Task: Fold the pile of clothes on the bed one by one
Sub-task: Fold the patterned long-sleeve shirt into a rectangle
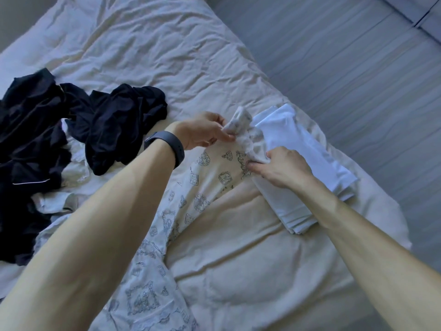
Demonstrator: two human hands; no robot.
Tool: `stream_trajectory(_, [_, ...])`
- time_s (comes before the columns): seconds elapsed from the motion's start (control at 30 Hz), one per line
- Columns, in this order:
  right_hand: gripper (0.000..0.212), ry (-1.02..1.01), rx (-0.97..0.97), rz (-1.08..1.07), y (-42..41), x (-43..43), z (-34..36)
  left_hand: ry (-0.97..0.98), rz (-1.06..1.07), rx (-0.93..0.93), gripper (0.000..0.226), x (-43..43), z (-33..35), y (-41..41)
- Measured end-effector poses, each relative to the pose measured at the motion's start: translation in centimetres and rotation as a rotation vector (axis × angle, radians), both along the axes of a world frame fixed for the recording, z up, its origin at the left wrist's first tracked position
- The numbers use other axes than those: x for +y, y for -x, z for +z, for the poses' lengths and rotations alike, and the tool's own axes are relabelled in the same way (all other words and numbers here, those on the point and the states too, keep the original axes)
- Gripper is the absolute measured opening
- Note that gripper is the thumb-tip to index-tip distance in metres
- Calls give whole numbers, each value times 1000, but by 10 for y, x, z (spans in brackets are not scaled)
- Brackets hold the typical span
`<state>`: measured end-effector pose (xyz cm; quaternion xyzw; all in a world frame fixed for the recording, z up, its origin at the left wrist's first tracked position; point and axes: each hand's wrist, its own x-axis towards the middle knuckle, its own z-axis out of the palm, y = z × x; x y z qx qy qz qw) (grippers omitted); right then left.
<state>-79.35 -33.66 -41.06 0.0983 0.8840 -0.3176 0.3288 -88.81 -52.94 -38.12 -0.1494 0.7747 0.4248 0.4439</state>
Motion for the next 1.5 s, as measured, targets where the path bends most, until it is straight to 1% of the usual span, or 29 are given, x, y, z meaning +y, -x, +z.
stream_trajectory(0.13, [22,172,16,-147,2,13,-9,45,40,186,42,7,-3,3])
stream_trajectory(0.2, [10,211,-4,-205,-3,21,-16,78,11,182,49,11,-9,1])
stream_trajectory(0.23, [8,216,-24,-219,-6,23,-17,85,-26,151,48,13,-13,-1])
stream_trajectory(0.3, [12,226,-40,-248,-12,23,-15,101,-126,81,41,20,-22,-5])
stream_trajectory(0.33, [19,217,-24,-255,-14,20,-13,117,-162,64,38,22,-27,-6])
stream_trajectory(0.37, [31,173,3,-245,-15,16,-12,138,-184,60,35,25,-30,-7])
stream_trajectory(0.43, [55,7,80,-184,-18,10,-15,173,-201,53,26,27,-32,-5])
stream_trajectory(0.47, [61,-57,115,-150,-20,7,-18,180,-214,38,24,27,-31,-4])
stream_trajectory(0.5, [61,-86,138,-127,-22,6,-22,182,-233,18,26,27,-30,-2])
stream_trajectory(0.57, [54,-81,139,-98,-25,8,-27,190,-278,-8,32,24,-28,2])
stream_trajectory(0.63, [50,-6,94,-116,-27,13,-29,180,-312,-36,33,20,-24,5])
stream_trajectory(0.67, [46,47,77,-159,-27,16,-29,159,-323,-36,33,18,-22,7])
stream_trajectory(0.7, [39,119,64,-218,-27,19,-29,139,-329,-11,33,18,-20,8])
stream_trajectory(0.77, [20,283,42,-344,-28,25,-30,110,-293,104,30,20,-22,10])
stream_trajectory(0.8, [20,352,27,-406,-29,28,-31,97,-259,167,26,23,-23,9])
stream_trajectory(0.83, [26,404,14,-459,-29,29,-33,94,-236,226,24,27,-25,8])
stream_trajectory(0.9, [30,398,-3,-504,-28,29,-34,122,-260,332,21,35,-29,4])
stream_trajectory(0.97, [21,342,-15,-485,-28,27,-35,174,-339,406,18,42,-32,-3])
stream_trajectory(1.03, [14,270,-8,-447,-28,25,-32,219,-372,455,21,43,-34,-8])
stream_trajectory(1.1, [17,211,16,-421,-30,21,-26,225,-348,468,20,39,-33,-13])
stream_trajectory(1.17, [22,201,50,-424,-36,17,-22,217,-319,476,17,29,-26,-19])
stream_trajectory(1.23, [22,250,123,-457,-46,5,-13,219,-314,504,13,13,-10,-26])
stream_trajectory(1.3, [17,341,206,-513,-58,-14,0,216,-275,488,11,-8,17,-37])
stream_trajectory(1.4, [12,486,327,-510,-82,-61,28,138,-101,339,19,-52,62,-72])
stream_trajectory(1.43, [11,516,371,-477,-93,-80,39,87,-22,269,23,-70,75,-90])
stream_trajectory(1.5, [13,556,437,-344,-120,-122,56,-58,164,162,30,-111,95,-136])
